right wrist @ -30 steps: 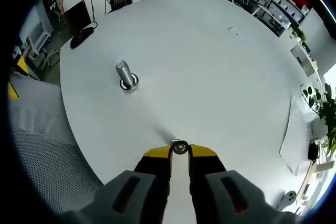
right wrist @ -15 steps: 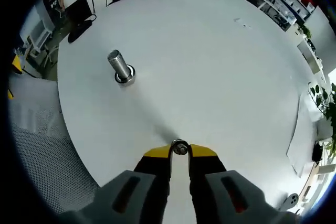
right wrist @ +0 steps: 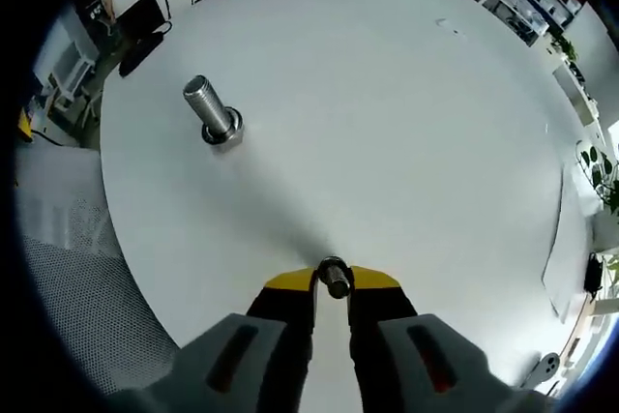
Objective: Place the washer onto the threaded stud by aligning its center hole with the stud, sliding it down to the base, and recovering from edge contact or off-axis alignment until the washer reaches the visible bottom stop.
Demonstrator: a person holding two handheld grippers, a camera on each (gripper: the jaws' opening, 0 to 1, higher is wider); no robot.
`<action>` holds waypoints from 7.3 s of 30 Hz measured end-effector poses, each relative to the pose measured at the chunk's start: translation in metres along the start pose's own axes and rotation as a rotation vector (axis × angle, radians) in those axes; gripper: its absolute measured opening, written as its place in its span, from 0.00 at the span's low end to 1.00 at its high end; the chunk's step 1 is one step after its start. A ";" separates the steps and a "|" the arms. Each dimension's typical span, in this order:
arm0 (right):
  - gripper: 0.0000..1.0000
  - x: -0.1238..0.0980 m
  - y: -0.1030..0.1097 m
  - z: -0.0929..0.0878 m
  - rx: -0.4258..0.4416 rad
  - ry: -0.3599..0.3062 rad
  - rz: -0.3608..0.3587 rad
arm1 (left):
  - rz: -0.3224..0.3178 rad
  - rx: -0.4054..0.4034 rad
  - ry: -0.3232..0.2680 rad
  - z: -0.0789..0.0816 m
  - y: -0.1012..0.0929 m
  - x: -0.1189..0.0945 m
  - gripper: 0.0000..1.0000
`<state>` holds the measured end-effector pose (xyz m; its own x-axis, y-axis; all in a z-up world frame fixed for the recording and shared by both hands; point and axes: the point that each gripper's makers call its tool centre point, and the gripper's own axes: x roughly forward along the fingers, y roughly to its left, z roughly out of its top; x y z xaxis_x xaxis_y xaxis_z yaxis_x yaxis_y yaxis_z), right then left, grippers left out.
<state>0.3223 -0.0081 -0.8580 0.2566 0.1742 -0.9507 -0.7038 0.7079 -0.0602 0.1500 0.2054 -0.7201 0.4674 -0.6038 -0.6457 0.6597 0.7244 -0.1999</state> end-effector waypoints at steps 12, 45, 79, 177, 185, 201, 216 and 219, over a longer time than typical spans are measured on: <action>0.21 -0.003 0.004 -0.005 0.026 -0.006 -0.002 | -0.006 0.004 0.001 -0.001 -0.001 0.000 0.23; 0.25 -0.127 0.042 -0.048 0.185 -0.334 -0.062 | -0.026 0.006 -0.046 0.006 -0.007 -0.005 0.24; 0.35 -0.231 0.038 -0.089 0.471 -0.741 -0.143 | -0.002 -0.017 -0.102 0.016 0.000 -0.009 0.24; 0.33 -0.204 0.065 -0.077 0.445 -0.715 -0.044 | 0.154 -0.075 -0.173 0.026 0.030 -0.020 0.20; 0.33 -0.206 0.064 -0.078 0.454 -0.727 -0.052 | 0.144 -0.070 -0.151 0.023 0.027 -0.018 0.20; 0.33 -0.203 0.065 -0.078 0.450 -0.709 -0.044 | 0.137 -0.074 -0.163 0.025 0.028 -0.018 0.19; 0.33 -0.201 0.067 -0.080 0.448 -0.694 -0.033 | 0.141 -0.074 -0.179 0.026 0.029 -0.020 0.18; 0.33 -0.199 0.068 -0.080 0.443 -0.685 -0.030 | 0.143 -0.085 -0.198 0.029 0.031 -0.021 0.18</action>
<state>0.1705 -0.0494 -0.6967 0.7202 0.4295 -0.5448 -0.4002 0.8987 0.1794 0.1776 0.2306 -0.6913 0.6640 -0.5404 -0.5169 0.5308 0.8275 -0.1832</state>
